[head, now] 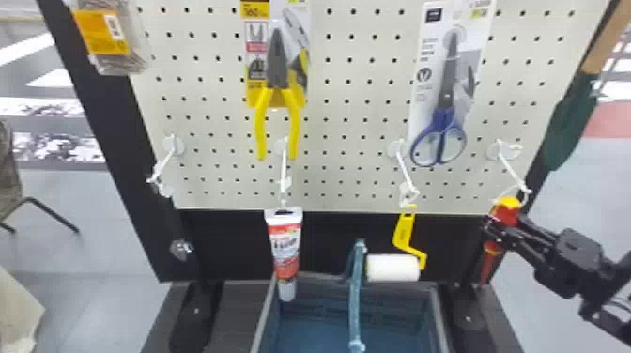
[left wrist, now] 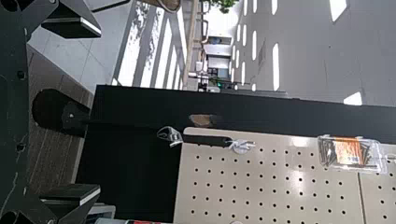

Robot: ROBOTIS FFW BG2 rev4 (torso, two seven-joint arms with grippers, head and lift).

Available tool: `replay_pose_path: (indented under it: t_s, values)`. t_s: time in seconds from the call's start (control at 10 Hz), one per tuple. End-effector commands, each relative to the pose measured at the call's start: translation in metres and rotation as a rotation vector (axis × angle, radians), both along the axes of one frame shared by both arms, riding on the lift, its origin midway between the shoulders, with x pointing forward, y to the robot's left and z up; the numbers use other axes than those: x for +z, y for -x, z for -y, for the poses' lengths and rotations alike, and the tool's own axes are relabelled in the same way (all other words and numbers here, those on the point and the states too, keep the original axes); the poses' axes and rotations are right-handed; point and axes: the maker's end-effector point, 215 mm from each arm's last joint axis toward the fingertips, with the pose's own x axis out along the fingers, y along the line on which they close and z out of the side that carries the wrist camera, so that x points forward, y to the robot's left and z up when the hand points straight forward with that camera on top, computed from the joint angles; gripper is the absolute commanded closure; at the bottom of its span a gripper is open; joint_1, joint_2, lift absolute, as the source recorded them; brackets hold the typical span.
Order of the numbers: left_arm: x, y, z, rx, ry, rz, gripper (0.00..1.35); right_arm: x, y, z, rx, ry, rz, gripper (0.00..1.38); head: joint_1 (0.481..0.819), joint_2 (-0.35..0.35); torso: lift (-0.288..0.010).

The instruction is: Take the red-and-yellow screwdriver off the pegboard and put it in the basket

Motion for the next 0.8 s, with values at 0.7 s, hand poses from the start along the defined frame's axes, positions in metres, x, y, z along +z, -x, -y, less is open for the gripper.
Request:
replay_pose_path:
  t_s: [0.7]
  values:
    - [0.000,-0.001,0.000,0.000,0.000,0.001,0.13,0.034,0.009,-0.010,0.020,0.027,0.059,1.08,0.549,0.000,-0.100]
